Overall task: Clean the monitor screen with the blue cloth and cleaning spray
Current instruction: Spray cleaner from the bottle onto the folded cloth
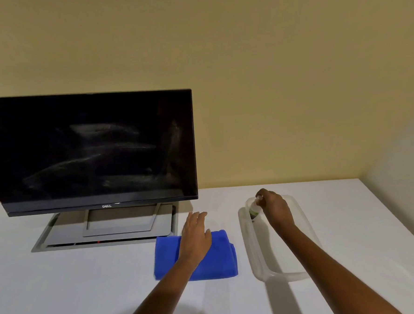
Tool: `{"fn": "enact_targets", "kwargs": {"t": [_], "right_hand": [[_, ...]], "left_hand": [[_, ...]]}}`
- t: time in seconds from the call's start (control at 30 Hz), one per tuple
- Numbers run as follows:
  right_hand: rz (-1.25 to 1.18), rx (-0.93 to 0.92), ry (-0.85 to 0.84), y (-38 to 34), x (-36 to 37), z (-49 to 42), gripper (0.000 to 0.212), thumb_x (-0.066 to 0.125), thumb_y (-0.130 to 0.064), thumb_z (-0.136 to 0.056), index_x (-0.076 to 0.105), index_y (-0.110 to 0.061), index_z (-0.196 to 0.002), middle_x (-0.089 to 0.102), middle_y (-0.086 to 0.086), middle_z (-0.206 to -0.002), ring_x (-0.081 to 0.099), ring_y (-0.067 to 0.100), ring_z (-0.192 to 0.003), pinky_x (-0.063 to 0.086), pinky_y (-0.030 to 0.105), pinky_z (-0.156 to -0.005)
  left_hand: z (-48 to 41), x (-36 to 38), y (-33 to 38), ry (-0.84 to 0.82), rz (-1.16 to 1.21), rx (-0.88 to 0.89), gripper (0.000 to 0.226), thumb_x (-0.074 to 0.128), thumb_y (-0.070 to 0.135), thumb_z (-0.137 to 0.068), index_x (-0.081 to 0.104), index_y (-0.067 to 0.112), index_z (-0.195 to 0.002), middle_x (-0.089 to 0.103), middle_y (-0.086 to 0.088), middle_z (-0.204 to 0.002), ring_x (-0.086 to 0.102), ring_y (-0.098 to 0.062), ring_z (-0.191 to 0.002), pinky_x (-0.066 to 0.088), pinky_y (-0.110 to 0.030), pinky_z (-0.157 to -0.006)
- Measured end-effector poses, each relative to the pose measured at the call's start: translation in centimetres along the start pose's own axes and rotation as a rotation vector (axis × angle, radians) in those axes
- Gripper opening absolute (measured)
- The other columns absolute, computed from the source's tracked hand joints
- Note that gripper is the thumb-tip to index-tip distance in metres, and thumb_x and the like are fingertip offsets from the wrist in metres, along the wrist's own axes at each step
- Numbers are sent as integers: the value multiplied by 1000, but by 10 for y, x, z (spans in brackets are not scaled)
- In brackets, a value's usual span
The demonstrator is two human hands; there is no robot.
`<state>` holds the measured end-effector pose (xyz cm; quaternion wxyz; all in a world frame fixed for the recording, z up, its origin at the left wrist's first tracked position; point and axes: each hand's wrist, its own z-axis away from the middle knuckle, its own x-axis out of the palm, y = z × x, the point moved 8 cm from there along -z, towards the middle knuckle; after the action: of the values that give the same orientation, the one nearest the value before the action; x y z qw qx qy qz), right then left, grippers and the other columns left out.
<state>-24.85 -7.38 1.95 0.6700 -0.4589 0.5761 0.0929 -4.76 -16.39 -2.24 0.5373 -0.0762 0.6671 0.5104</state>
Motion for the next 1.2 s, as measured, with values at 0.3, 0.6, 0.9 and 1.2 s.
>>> {"fn": "enact_targets", "kwargs": {"t": [0.3, 0.6, 0.9, 1.2], "right_hand": [[-212, -81, 118, -10, -74, 19, 12, 58, -18, -87, 62, -8, -91, 62, 5, -78, 57, 22, -75, 38, 27, -61], [-433, -209, -66, -60, -106, 43, 6, 64, -15, -84, 59, -16, -81, 60, 3, -61, 61, 14, -58, 48, 26, -63], [-522, -233, 29, -87, -70, 58, 23, 52, -23, -93, 55, -19, -115, 63, 2, -78, 63, 22, -72, 52, 32, -70], [-658, 102, -155, -65, 37, 88, 71, 61, -12, -84, 19, -26, -138, 57, 8, -87, 56, 14, -62, 45, 12, -50]], "left_hand": [[-3, 8, 52, -7, 191, 142, 41, 46, 15, -94, 39, 16, -134, 41, -4, -142, 42, -17, -128, 35, -23, -103], [4, 25, 83, -160, 431, 130, 66, 59, 25, -87, 23, 23, -142, 36, -2, -145, 44, -22, -127, 41, -35, -104], [32, 24, 63, -232, 707, 20, 19, 54, 26, -90, 45, 22, -105, 55, 1, -72, 50, -8, -57, 47, -19, -58], [75, 43, 39, -501, 722, -64, 14, 53, 30, -90, 50, 26, -77, 45, 4, -54, 44, -2, -38, 40, -12, -45]]}}
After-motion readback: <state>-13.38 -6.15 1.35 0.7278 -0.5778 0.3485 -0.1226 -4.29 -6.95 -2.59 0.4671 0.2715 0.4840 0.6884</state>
